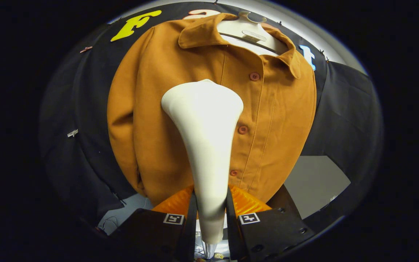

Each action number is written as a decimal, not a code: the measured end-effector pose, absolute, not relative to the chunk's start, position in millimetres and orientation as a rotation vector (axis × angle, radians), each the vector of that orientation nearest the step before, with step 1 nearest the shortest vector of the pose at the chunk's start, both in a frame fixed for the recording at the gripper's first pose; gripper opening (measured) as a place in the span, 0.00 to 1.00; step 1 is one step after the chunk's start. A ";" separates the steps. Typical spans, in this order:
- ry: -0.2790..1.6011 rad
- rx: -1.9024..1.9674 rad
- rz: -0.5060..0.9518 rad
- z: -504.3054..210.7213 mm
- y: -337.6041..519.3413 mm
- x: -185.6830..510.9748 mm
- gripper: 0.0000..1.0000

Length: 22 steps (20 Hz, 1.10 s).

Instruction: Iron the clothes twice with a garment steamer, once on the left side and once on the right side.

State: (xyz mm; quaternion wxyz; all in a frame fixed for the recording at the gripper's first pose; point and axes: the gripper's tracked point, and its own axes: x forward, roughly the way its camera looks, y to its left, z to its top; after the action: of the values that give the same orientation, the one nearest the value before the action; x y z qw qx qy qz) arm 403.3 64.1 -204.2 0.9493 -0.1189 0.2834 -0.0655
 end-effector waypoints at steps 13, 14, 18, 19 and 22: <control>0.761 -0.247 -0.141 -289.6 52.2 381.1 0.40; 0.780 -0.246 -0.141 -299.9 49.4 377.4 0.40; 0.836 -0.238 -0.139 -326.0 44.8 365.3 0.40; 0.849 -0.237 -0.138 -332.0 43.5 362.1 0.40; 0.887 -0.232 -0.134 -347.0 42.3 352.8 0.40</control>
State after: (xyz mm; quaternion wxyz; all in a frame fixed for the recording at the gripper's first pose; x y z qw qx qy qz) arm 352.8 42.3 -347.0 0.8945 -0.1118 0.4280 -0.0647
